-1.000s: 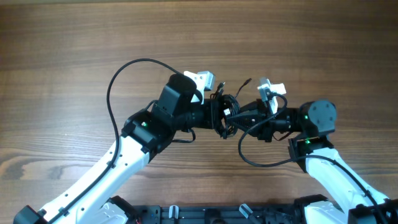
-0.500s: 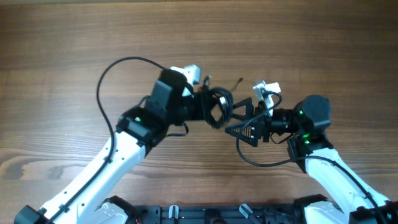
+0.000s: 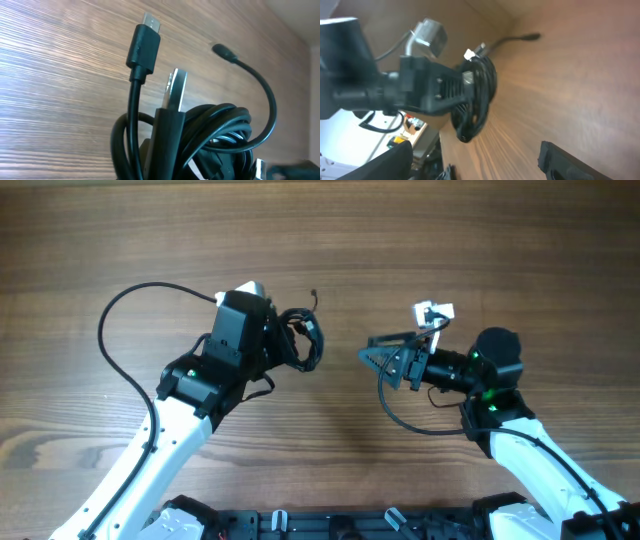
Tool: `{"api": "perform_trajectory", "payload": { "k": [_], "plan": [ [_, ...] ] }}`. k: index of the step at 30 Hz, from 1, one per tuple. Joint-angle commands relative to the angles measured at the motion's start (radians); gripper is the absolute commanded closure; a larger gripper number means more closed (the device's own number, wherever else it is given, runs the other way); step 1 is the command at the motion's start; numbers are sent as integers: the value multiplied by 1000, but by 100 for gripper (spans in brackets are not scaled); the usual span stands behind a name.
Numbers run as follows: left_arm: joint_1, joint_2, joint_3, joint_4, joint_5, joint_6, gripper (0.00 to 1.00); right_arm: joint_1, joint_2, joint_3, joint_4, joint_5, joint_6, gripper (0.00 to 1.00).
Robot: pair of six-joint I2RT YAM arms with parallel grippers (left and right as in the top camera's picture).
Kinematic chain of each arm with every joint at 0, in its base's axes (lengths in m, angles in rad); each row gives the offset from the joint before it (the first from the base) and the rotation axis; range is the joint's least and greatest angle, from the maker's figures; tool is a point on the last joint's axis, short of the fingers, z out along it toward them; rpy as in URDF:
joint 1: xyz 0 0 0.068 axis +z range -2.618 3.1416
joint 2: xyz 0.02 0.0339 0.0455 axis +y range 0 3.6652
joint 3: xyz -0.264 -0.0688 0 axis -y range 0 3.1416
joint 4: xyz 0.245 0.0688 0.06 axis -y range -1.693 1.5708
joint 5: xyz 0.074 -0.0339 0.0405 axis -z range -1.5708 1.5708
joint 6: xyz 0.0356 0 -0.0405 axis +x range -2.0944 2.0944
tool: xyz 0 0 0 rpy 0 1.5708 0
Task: Untangle cables
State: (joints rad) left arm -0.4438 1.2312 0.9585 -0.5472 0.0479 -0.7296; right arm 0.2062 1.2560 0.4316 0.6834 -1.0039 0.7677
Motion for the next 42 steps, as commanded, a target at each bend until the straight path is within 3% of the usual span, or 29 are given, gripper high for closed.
{"api": "perform_trajectory", "payload": {
  "k": [1,9,16,21,26,29,34,38,42],
  "plan": [
    [3,-15,11,4,-136,-18,96,6,-2,20,18,21,25,17],
    [3,-15,11,4,-138,-10,96,185,-2,53,7,281,13,10],
    [1,-14,11,4,4,-11,96,358,-1,53,-17,636,-202,5],
    [-56,-13,11,4,15,-11,96,454,-1,75,-117,851,-405,4],
    [-110,-5,11,5,15,-11,96,515,-1,135,-260,1054,-556,14],
    [-144,-5,11,5,12,-11,96,517,-1,135,-288,1130,-566,29],
    [-154,-5,11,4,6,-10,96,517,-2,135,-373,1267,-478,96],
    [-154,-5,11,-8,-101,-8,96,517,-5,135,-360,1183,-287,95],
    [-154,-4,10,-3,-231,-20,96,517,-18,135,-329,913,-185,95]
  ]
}}
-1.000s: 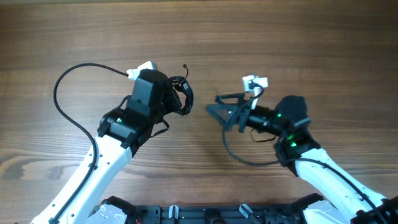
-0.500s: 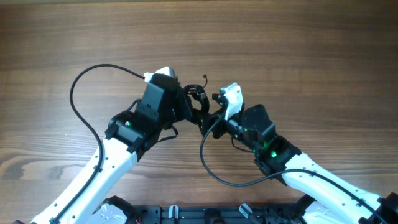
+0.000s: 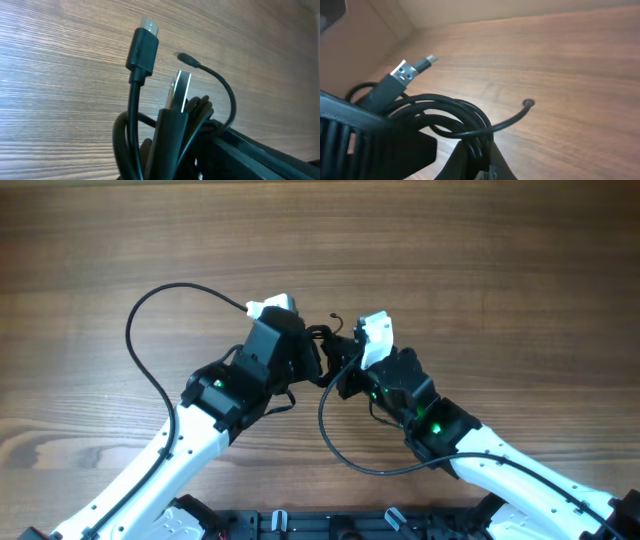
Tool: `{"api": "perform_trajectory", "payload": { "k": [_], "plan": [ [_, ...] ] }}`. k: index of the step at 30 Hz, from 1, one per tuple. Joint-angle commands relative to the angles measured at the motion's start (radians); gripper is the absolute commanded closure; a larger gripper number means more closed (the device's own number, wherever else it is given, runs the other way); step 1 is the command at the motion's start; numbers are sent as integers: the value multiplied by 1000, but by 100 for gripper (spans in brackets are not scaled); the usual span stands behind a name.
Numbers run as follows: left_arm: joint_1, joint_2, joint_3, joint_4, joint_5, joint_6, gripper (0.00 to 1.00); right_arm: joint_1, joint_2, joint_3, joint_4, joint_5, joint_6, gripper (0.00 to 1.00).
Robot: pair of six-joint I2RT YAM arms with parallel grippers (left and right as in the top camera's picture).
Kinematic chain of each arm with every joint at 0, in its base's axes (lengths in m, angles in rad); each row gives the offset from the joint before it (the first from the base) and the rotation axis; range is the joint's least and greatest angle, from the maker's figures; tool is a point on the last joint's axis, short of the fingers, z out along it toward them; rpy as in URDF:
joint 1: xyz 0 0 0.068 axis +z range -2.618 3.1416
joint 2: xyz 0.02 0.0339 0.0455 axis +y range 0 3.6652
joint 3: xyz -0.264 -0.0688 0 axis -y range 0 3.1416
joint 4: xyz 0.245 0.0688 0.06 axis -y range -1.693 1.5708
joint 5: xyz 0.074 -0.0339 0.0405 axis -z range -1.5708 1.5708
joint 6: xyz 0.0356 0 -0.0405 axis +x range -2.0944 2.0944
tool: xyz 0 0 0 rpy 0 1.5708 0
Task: Untangle cables
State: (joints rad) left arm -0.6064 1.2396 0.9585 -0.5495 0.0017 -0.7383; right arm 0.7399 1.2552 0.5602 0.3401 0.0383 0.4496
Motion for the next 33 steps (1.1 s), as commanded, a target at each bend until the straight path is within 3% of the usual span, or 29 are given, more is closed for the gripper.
{"api": "perform_trajectory", "payload": {
  "k": [1,8,14,17,20,22,24,25,28,31,33],
  "plan": [
    [9,-13,10,0,-211,-11,96,-16,-23,6,19,-192,156,95],
    [27,-13,10,-10,-292,-61,96,-57,-65,6,15,-247,389,96],
    [161,-8,10,-12,-281,-218,96,-57,-66,6,32,-459,387,96],
    [200,-1,10,-12,-218,-220,96,-57,-66,6,17,-394,361,95],
    [205,5,10,-12,-103,-209,96,-57,-66,6,-90,-156,365,94],
    [204,5,10,-11,-57,-161,96,-57,-66,6,-128,-74,364,76],
    [204,5,10,-10,-42,-53,96,-57,-66,6,-131,-49,361,34],
    [204,5,10,-10,-43,8,96,-57,-66,6,-119,-50,361,27],
    [204,5,10,-9,-43,122,96,-57,-66,6,-70,-100,287,25],
    [204,6,10,-9,-42,159,96,-57,-66,6,-19,-179,146,27],
    [204,6,10,-8,-29,160,96,-57,-66,6,-3,-205,80,36]
  ]
}}
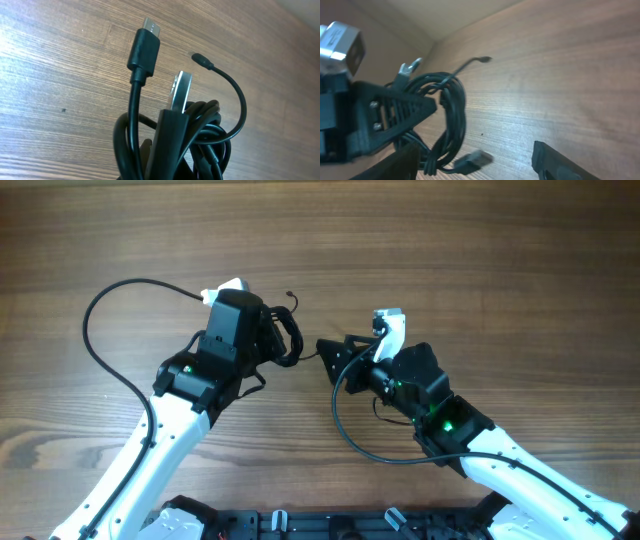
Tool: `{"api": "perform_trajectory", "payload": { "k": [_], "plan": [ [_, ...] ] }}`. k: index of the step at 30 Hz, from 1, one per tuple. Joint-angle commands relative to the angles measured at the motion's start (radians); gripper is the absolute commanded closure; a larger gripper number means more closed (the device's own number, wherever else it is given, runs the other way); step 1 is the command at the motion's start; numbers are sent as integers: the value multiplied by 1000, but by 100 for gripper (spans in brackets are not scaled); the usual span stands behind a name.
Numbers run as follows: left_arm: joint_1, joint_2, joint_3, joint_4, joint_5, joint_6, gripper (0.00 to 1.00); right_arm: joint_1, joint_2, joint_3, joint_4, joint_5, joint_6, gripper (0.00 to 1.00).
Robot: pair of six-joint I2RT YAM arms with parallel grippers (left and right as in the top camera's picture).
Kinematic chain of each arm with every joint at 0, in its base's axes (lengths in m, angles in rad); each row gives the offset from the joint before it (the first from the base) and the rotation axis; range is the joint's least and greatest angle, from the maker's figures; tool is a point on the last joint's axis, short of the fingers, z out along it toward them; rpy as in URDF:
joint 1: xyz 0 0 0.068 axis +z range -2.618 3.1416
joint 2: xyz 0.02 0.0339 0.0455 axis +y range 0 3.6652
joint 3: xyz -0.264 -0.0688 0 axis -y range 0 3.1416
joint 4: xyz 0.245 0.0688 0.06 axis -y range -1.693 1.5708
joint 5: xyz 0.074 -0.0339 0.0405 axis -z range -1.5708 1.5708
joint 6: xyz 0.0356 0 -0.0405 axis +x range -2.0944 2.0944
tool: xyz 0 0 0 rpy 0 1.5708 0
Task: Untangle cables
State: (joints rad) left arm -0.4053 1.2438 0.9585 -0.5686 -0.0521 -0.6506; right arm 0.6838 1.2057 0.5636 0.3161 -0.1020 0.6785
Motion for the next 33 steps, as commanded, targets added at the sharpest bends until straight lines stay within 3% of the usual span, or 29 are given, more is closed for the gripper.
{"api": "perform_trajectory", "payload": {
  "k": [1,2,3,10,13,16,17,19,20,22,25,29,33],
  "plan": [
    [3,2,10,11,35,76,96,-1,-16,3,26,-77,-168,42],
    [3,2,10,11,89,98,96,0,-16,3,26,-108,-207,49],
    [3,2,10,11,103,97,96,0,-16,3,26,-126,-228,49],
    [-93,2,10,24,135,97,96,26,16,3,2,-97,-362,36],
    [-143,2,10,42,134,93,96,39,49,3,-29,-15,-390,36],
    [-178,2,10,49,134,93,96,40,63,3,-48,109,-389,42],
    [-183,2,10,48,134,93,96,40,64,3,-48,134,-390,48],
    [-189,2,10,48,135,93,96,40,64,3,-47,156,-390,83],
    [-188,2,10,48,138,93,96,40,64,3,-47,155,-389,93],
    [-188,2,10,48,137,93,96,40,64,3,-47,151,-381,96],
    [-185,4,10,48,80,81,96,34,23,3,-71,-45,-313,95],
    [-156,26,10,48,-40,-127,96,19,-94,3,-110,-312,-208,96],
    [-101,62,10,48,-39,-273,96,19,-200,3,-192,-324,-181,96]
  ]
}}
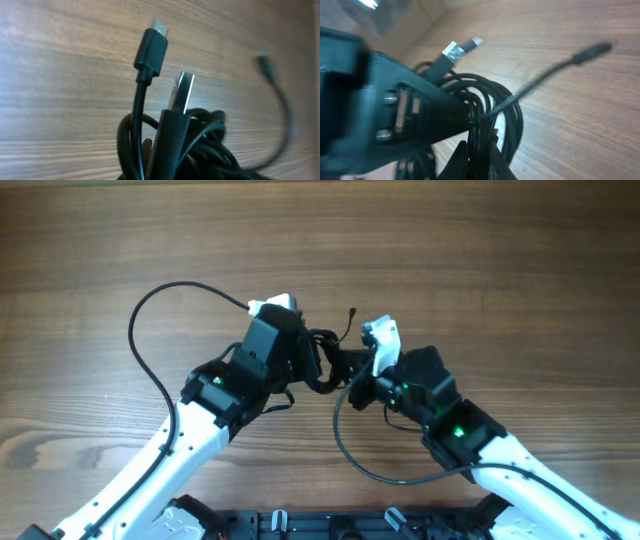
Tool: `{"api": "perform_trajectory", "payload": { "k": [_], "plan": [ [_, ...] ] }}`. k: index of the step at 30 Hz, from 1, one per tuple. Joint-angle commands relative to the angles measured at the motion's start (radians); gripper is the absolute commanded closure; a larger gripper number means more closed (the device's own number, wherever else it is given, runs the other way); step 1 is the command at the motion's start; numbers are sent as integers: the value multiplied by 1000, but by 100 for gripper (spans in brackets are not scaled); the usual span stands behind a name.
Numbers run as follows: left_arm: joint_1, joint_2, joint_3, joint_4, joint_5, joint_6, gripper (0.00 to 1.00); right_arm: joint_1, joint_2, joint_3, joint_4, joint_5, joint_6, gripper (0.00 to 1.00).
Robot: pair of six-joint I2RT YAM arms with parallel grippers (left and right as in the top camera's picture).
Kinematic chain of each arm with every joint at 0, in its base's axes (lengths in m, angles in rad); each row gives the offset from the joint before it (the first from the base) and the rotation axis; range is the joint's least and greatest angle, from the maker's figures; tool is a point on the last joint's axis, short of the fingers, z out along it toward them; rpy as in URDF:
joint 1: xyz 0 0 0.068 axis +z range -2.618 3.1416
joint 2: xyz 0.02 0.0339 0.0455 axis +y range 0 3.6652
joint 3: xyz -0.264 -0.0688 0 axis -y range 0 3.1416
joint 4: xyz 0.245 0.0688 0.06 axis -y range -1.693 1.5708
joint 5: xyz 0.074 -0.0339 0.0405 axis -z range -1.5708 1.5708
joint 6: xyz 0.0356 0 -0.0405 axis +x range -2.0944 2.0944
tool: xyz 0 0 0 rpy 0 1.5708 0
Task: Untangle cables
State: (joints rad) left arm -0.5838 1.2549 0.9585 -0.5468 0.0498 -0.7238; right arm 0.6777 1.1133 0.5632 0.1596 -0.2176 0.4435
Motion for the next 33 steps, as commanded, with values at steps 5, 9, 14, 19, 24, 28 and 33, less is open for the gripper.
{"api": "perform_trajectory", "payload": {
  "k": [5,9,14,19,24,28,33],
  "plan": [
    [96,68,10,27,-129,-287,96,25,-134,3,-136,-172,57,96],
    [96,68,10,80,-71,-279,96,25,-77,3,-149,-233,58,96],
    [96,68,10,189,165,44,96,23,-3,3,10,-489,114,96],
    [96,68,10,177,315,220,96,-68,11,3,87,-617,154,96],
    [114,67,10,193,475,314,96,-232,11,2,84,-726,162,96],
    [202,67,10,231,618,324,96,-306,47,1,24,-716,161,96],
    [333,67,11,214,668,278,96,-311,152,1,-35,-578,230,94]
  ]
}}
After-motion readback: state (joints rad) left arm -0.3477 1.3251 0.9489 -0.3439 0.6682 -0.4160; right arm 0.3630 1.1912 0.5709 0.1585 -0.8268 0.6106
